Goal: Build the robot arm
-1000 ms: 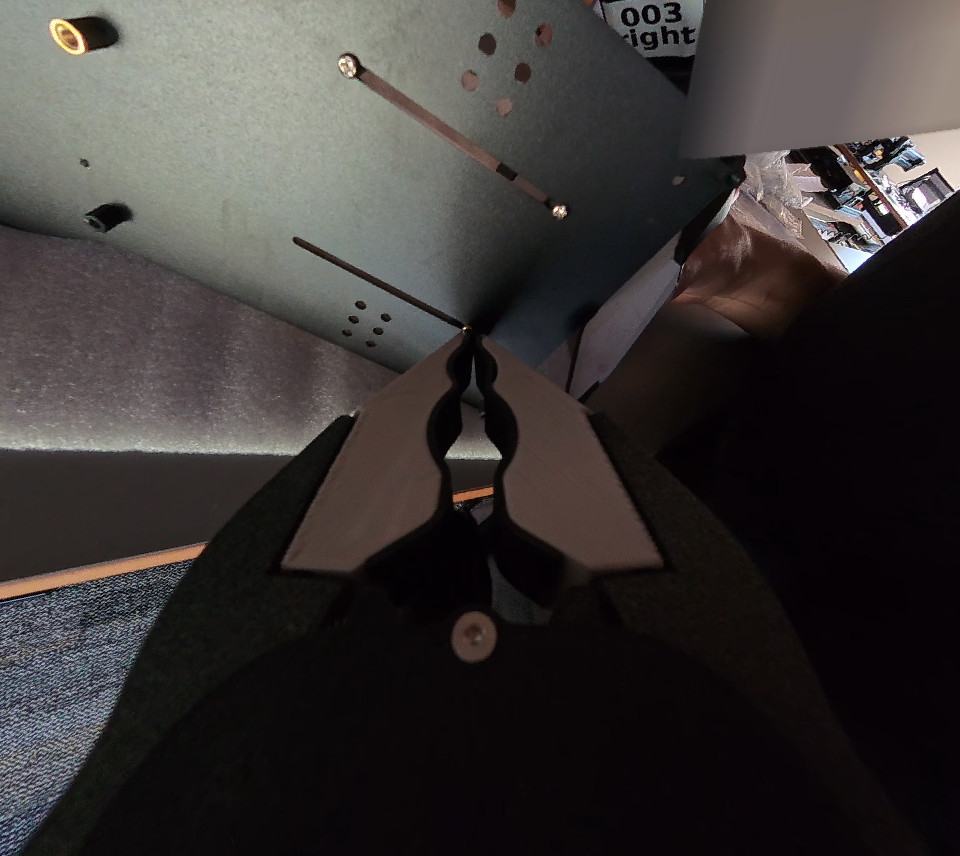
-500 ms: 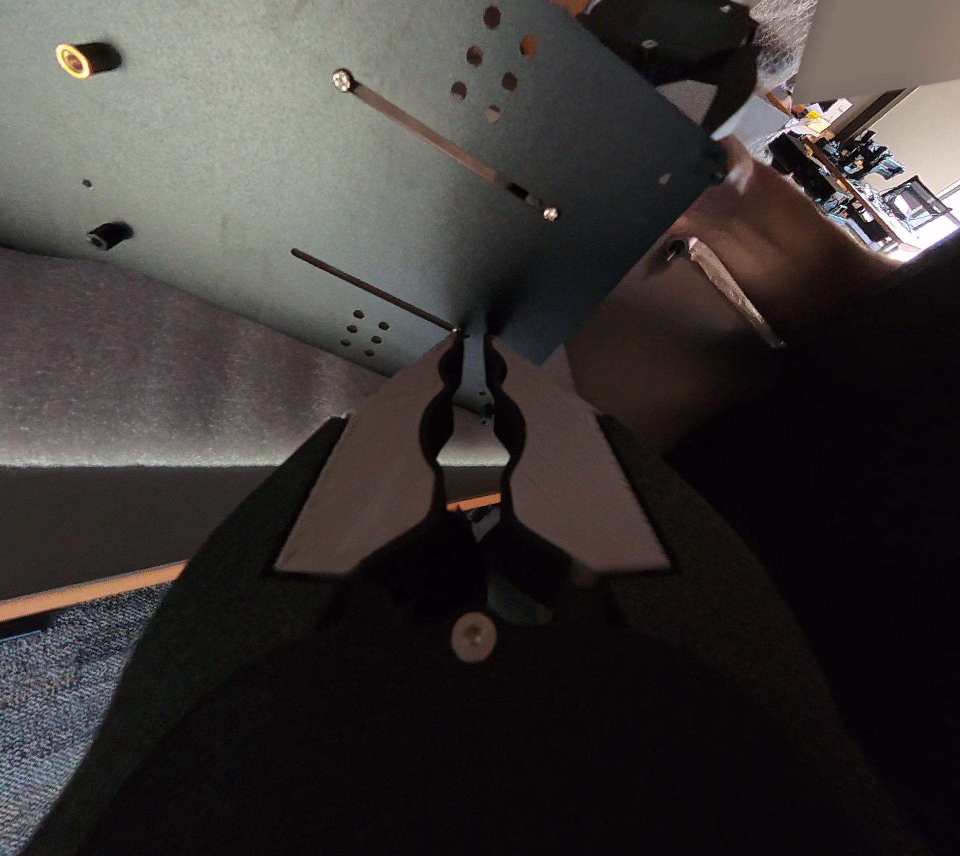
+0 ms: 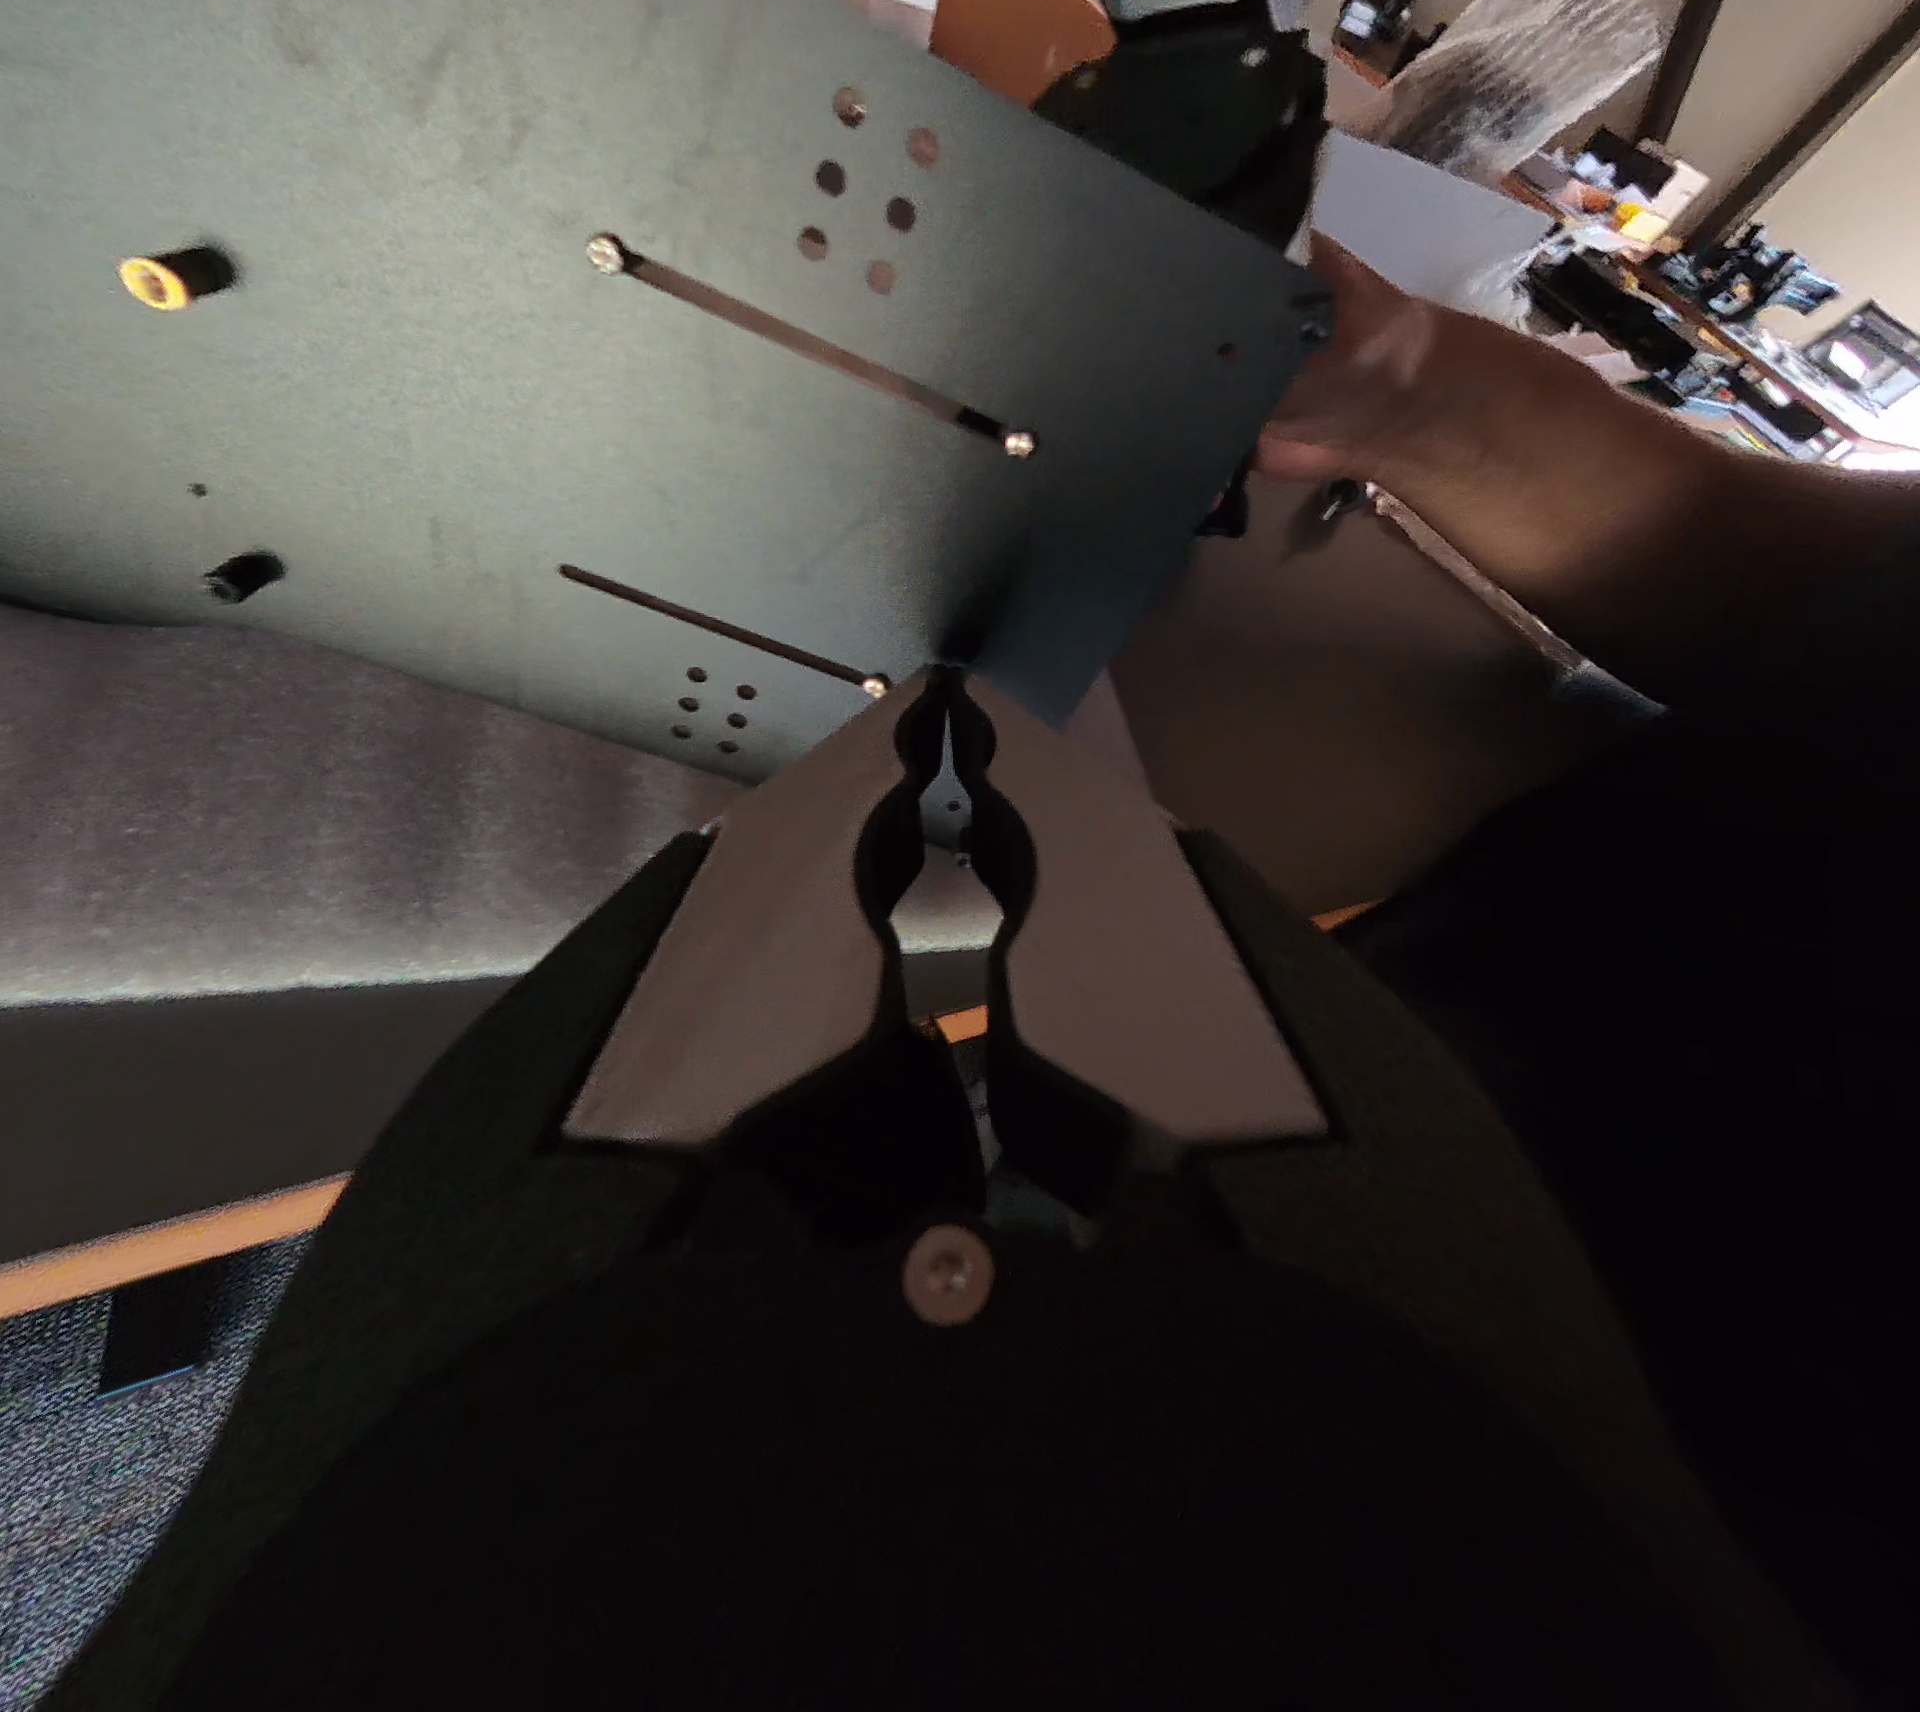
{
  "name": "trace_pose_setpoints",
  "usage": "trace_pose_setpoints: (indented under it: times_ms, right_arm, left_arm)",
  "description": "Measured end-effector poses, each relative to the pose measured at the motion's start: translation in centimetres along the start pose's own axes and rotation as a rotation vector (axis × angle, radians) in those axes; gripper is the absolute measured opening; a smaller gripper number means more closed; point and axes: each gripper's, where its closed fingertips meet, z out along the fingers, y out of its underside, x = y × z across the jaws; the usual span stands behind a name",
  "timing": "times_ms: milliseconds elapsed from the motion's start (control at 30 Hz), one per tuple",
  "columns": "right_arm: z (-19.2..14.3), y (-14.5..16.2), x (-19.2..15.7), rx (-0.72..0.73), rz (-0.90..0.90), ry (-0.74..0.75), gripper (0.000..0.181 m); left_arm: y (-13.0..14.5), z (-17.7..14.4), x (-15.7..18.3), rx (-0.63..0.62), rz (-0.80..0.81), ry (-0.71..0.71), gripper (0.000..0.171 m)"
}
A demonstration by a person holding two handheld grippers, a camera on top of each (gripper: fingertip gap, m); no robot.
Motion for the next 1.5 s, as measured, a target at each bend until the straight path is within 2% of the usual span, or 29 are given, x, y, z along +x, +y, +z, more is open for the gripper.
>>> trace_pose_setpoints:
  times_ms: [100, 200, 300, 500, 700, 800, 900, 1067, 1167, 1267, 1367, 1500]
  right_arm:
    - [-0.9, -0.4, -0.1, 0.041, 0.008, 0.02, 0.017]
    - [-2.0, -0.3, -0.2, 0.078, 0.042, 0.033, 0.018]
    - [-3.1, 0.4, -0.5, 0.1, 0.073, 0.058, 0.018]
    - [-5.4, 1.2, -1.6, 0.172, 0.112, 0.121, 0.018]
    - [-7.6, 0.9, -2.9, 0.313, 0.082, 0.265, 0.022]
    - [-7.4, 1.1, -3.0, 0.319, 0.069, 0.318, 0.025]
    - [-7.1, 1.8, -2.3, 0.272, 0.074, 0.362, 0.028]
    - [-7.6, 1.6, -1.5, 0.272, 0.105, 0.368, 0.034]
    - [-9.1, 0.9, -0.6, 0.302, 0.09, 0.408, 0.04]
    - [-11.3, -0.7, 0.5, 0.341, 0.048, 0.428, 0.049]
    - [-12.6, -2.2, 2.4, 0.298, -0.066, 0.46, 0.054]
    - [-12.0, -4.8, 5.4, 0.219, -0.184, 0.439, 0.058]
  left_arm:
    - [-0.2, -0.1, -0.8, 0.013, -0.003, -0.029, 0.0]
    - [-0.3, 0.4, -1.1, 0.015, 0.006, -0.029, 0.011]
    - [0.0, 0.5, -0.6, 0.001, 0.019, 0.015, 0.0]
    - [0.7, 0.4, 0.2, -0.018, 0.006, 0.054, 0.0]
    - [0.7, -0.3, -1.4, 0.018, -0.018, -0.051, 0.02]
    - [1.0, 0.4, -1.8, 0.01, -0.023, -0.042, 0.021]
    - [1.1, 0.6, -1.6, -0.007, -0.006, -0.011, 0.02]
    - [1.6, 0.7, -0.9, -0.044, 0.051, -0.007, 0.005]
    - [2.1, 0.6, -0.1, -0.063, 0.047, 0.025, 0.0]
    - [1.4, -0.3, -0.4, -0.029, 0.013, -0.009, 0.0]
    - [-0.2, -1.4, -0.3, 0.029, -0.02, -0.082, 0.027]
    - [-1.9, -1.3, 0.9, 0.121, 0.059, -0.183, 0.052]
